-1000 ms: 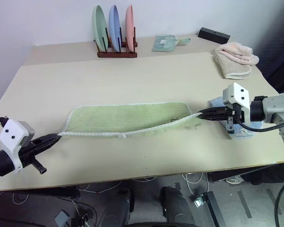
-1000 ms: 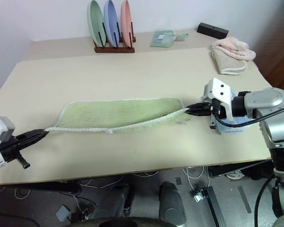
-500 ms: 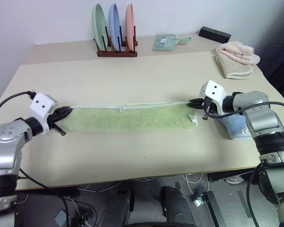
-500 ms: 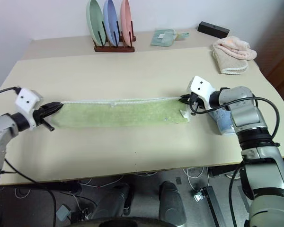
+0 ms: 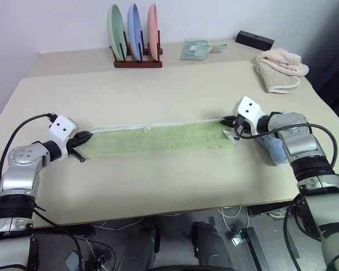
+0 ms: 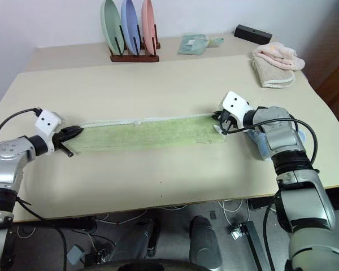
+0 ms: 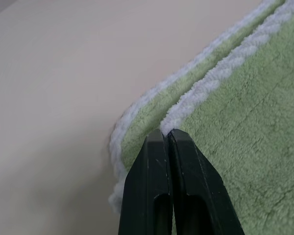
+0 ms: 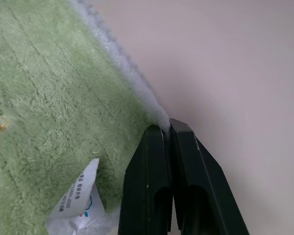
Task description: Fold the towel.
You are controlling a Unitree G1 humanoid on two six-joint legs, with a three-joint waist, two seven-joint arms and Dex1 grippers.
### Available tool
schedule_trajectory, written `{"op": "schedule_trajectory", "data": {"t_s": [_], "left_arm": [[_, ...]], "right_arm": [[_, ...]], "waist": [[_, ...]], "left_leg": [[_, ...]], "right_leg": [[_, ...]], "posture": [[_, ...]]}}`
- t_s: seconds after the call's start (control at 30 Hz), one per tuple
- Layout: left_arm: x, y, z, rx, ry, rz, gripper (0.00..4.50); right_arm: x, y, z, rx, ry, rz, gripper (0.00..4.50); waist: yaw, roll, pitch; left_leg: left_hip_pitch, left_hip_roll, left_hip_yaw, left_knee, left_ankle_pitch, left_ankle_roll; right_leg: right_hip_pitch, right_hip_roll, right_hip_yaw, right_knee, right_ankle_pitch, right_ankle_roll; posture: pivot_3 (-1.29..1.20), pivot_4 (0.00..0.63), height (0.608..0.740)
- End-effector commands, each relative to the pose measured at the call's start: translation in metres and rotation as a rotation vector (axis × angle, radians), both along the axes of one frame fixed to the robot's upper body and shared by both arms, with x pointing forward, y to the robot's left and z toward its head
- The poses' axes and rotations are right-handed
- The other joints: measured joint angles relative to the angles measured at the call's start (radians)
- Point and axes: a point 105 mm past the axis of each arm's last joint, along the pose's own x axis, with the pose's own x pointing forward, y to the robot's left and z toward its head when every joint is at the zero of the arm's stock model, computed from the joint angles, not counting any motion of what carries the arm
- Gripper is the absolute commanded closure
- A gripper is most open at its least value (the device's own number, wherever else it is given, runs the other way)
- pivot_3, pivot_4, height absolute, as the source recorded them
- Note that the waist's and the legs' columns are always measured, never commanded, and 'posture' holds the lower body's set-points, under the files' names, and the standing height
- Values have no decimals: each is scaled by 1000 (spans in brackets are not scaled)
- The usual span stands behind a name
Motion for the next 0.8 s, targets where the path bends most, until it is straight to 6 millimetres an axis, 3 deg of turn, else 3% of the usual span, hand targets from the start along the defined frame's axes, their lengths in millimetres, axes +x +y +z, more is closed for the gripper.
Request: {"op": "schedule_trajectory", "data": {"t_s": [0.03,0.07,0.23,0.43,0.47,0.53,0.6,0.73,0.8], "left_arm": [[0,13,7,-14,-23,61,3898],[0,14,8,-15,-31,69,3537],[4,22,21,-61,-122,150,974],[-7,41,51,-222,-275,289,974],[-11,39,55,-246,-294,290,942],[-20,24,60,-254,-314,240,933],[-27,-4,58,-254,-300,152,933],[-54,-122,36,-249,-180,-257,933],[-66,-160,31,-260,-146,-385,933]], "right_arm": [[2,-3,15,25,-27,-3,3870],[1,-3,15,25,-27,1,3560],[-3,-14,25,-8,-69,-18,1060],[-27,-35,58,107,-96,-85,1060],[-35,-33,61,166,-67,-81,802],[-56,-26,61,290,8,-67,188],[-72,-18,53,382,90,-79,45],[-99,0,14,656,314,-220,45],[-107,2,5,745,384,-296,45]], "waist": [[0,0,0],[0,0,0],[0,0,0],[5,0,0],[5,0,0],[5,0,0],[7,0,-1],[18,-1,-2],[26,-1,-2]], "left_leg": [[0,0,0,0,0,0],[0,0,0,0,0,0],[0,0,0,0,0,0],[-1,0,-1,0,0,0],[-1,0,-1,0,0,0],[-1,0,-1,0,0,0],[-1,1,-1,0,0,1],[-1,1,-2,2,0,1],[-1,0,-2,3,-1,1]], "right_leg": [[0,0,0,0,0,0],[0,0,0,0,0,0],[0,0,0,0,0,0],[-1,0,0,0,0,0],[-1,0,0,0,0,0],[-1,0,0,0,0,0],[0,0,0,-1,0,0],[2,-1,0,-1,0,0],[3,-1,1,-1,0,1]], "posture": [[0,150,740],[0,150,740],[0,150,740],[0,150,740],[0,150,740],[0,150,740],[0,150,740],[0,150,740],[0,150,740]]}}
